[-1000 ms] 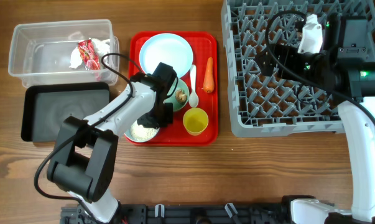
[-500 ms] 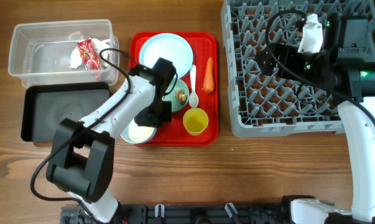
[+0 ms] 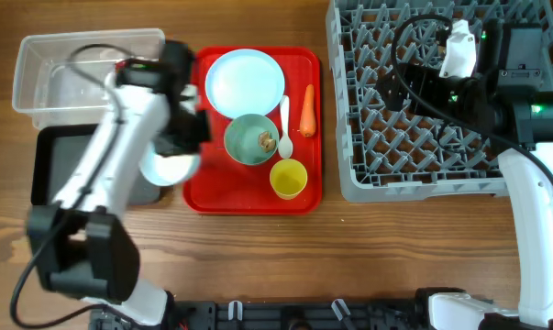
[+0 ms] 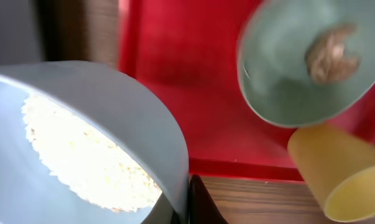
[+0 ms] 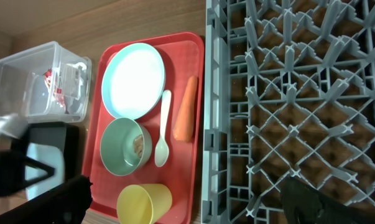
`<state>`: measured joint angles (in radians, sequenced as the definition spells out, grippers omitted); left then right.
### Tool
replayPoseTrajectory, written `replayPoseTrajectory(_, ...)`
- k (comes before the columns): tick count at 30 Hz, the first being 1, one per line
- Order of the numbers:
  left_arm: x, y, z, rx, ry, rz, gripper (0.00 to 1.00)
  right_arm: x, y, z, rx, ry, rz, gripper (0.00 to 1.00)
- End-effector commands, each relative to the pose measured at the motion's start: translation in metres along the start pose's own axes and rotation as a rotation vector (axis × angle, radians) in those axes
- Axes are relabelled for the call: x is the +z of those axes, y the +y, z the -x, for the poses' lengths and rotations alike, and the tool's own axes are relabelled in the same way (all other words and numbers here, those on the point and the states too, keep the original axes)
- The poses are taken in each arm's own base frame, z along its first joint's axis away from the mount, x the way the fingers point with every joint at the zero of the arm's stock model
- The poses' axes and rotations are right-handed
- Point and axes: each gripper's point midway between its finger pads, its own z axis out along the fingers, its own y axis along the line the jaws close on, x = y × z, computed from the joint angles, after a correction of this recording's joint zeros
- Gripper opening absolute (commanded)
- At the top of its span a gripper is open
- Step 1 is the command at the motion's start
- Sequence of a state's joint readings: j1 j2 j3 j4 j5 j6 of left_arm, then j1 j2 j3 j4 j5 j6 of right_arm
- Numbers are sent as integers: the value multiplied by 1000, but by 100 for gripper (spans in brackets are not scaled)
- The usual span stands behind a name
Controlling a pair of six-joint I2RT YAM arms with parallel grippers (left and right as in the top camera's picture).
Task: Sort waste into correct bins and load items into the dishwasher rack
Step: 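Tip the light-blue bowl over the black tray to pour out rice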
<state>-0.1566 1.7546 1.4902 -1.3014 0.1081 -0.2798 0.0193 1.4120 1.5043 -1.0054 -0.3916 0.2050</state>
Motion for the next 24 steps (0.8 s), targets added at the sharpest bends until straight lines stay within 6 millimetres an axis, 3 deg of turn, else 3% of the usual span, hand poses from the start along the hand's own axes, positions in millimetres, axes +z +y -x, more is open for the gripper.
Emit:
replayPoseTrajectory(1,-30,33,28,-97,-69,-249,4,-1,2,4,-2,-11,-4,100)
replayPoseTrajectory(7,-67,100,74,-192,-291,-598,4,-1,2,6,-5,-18,-3,100)
replayPoseTrajectory(12,-61,158,76,-298,-337,-661,4,-1,2,6,-4,-18,-3,100)
replayPoseTrajectory(14,-58,173,76,-323,-349,-718,4,-1,2,7,-6,-21,-2,100)
replayPoseTrajectory(18,-59,187,79,-348,-391,-886,4,-1,2,7,-6,-22,-2,100)
replayPoseTrajectory(21,-46,199,80,-402,-370,-929,4,-1,2,6,-5,-20,-2,100)
replayPoseTrajectory(24,-45,197,78,-424,-354,-996,4,-1,2,6,-4,-18,-2,100)
